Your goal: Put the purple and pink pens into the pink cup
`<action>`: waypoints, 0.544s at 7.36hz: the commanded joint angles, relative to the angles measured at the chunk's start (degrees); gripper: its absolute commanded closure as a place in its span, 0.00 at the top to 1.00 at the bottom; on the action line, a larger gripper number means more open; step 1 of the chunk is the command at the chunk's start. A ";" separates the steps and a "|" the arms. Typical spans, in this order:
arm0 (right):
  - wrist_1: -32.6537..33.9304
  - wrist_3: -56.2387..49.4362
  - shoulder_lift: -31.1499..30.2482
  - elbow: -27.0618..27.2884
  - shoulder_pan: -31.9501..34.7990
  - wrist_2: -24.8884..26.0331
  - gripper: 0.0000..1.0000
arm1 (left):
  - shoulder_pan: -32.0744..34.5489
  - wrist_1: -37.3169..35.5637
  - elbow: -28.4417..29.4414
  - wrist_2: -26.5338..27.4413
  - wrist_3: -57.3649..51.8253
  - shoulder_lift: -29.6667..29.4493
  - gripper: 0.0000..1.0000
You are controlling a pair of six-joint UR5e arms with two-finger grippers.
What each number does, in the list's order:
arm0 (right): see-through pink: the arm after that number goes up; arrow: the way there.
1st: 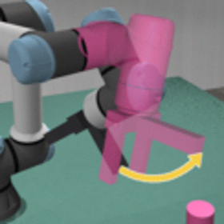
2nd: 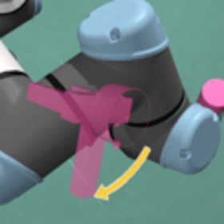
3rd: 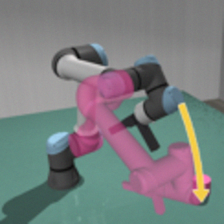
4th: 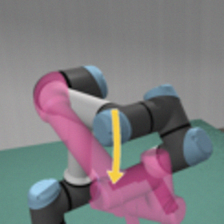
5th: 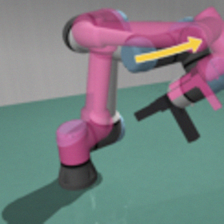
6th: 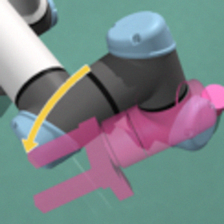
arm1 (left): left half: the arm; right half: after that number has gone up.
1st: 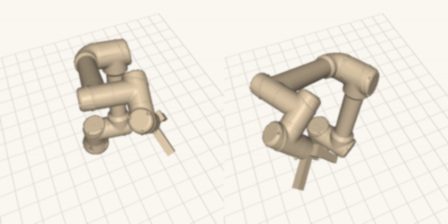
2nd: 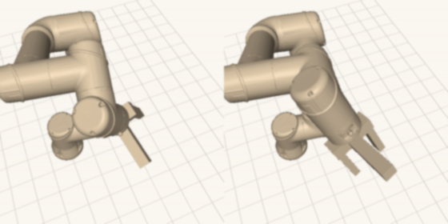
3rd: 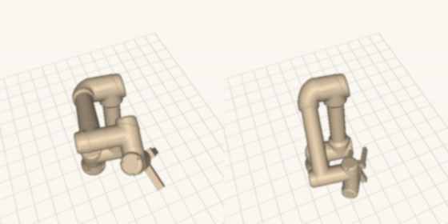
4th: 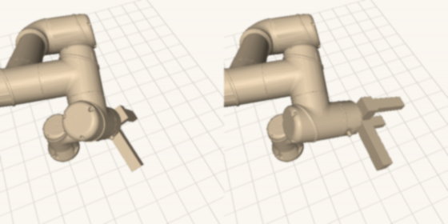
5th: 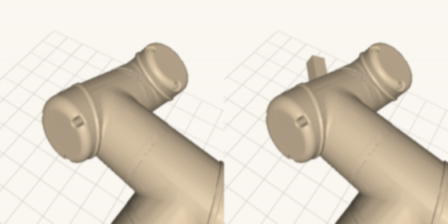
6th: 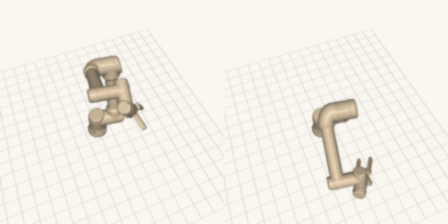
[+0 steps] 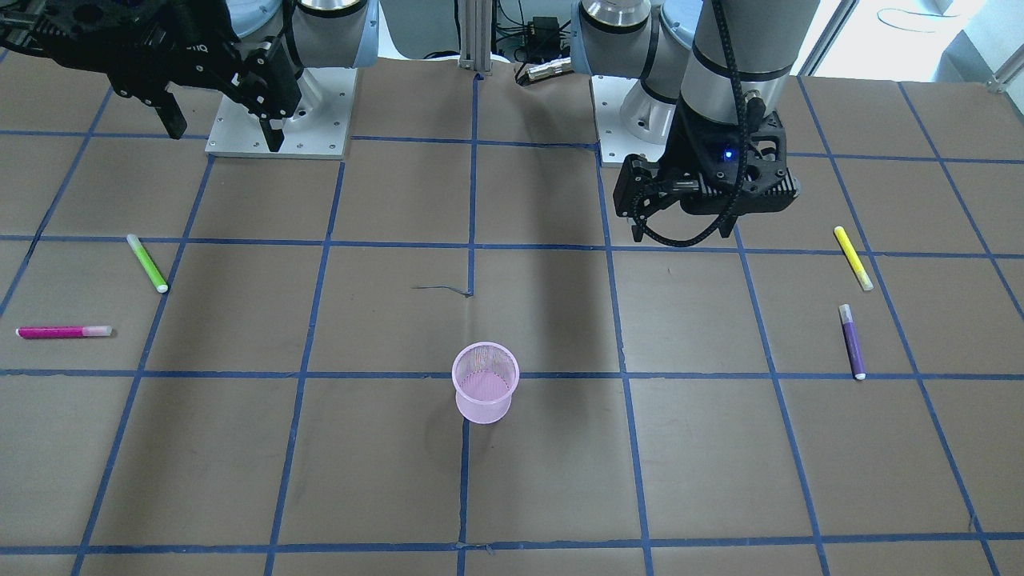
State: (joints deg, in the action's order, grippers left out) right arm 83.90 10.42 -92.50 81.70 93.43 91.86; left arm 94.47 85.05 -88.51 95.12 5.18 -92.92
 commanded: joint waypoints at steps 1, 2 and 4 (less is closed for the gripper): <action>0.13 -0.13 0.04 0.04 0.00 0.07 1.00 | 0.28 0.21 0.09 -0.03 0.00 0.10 1.00; 2.65 -1.61 0.22 0.13 0.00 -0.02 1.00 | 0.28 0.21 0.09 -0.03 0.00 0.10 1.00; 3.56 -17.10 0.66 0.13 -0.09 -0.02 1.00 | 0.28 0.21 0.09 -0.03 0.09 0.19 1.00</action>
State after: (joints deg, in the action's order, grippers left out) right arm 86.92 2.54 -92.17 81.81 93.41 91.78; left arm 94.73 85.25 -88.42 95.10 5.20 -92.77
